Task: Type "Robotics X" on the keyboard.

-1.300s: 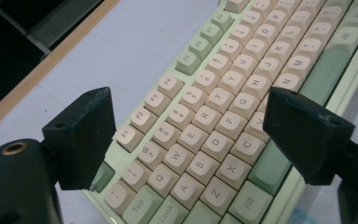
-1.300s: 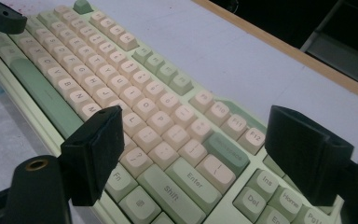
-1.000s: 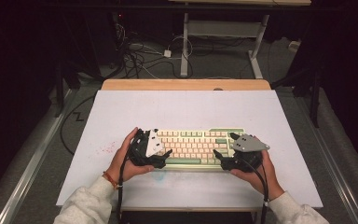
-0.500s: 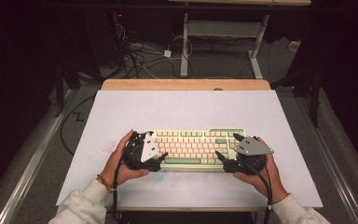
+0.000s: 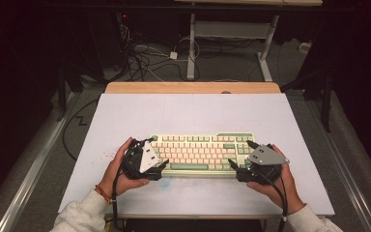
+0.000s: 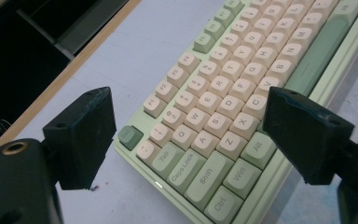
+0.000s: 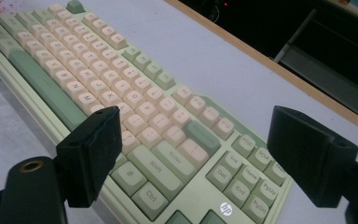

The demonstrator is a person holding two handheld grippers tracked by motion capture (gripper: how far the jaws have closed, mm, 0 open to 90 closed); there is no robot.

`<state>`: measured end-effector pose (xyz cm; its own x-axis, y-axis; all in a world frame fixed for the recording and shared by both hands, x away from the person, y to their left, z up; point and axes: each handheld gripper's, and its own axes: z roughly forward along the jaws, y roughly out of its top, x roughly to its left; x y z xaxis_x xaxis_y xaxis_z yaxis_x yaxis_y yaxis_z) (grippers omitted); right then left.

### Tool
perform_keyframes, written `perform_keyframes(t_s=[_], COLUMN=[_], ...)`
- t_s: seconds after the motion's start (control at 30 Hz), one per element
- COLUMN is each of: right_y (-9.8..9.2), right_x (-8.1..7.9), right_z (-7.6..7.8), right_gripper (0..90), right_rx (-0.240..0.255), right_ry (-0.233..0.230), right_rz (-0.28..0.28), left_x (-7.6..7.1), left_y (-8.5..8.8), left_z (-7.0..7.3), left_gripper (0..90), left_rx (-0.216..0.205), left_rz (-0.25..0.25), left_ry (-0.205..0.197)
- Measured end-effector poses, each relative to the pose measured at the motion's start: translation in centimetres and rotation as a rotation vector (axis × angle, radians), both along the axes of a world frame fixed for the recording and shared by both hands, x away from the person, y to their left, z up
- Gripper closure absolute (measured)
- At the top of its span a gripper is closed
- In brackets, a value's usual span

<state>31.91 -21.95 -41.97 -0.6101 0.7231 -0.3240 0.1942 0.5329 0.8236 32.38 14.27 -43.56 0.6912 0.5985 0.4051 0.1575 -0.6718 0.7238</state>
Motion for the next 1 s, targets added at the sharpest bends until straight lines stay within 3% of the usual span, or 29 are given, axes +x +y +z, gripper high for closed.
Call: perform_keyframes(t_s=[0.27, 1.0], right_y=[-0.8, -3.4], right_x=[-0.3, -0.5], right_z=[0.0, -0.8], right_gripper=[18.1, 18.1], right_rx=[0.003, -0.015], right_ry=[-0.009, -0.014], right_rz=[-0.012, -0.077], left_x=[-0.6, -1.4], left_y=[1.1, 4.4], left_z=[-0.3, -1.8], left_gripper=[16.1, 16.1], left_rx=[0.016, 0.000], left_rz=[0.008, 0.061], left_ry=[0.007, 0.034])
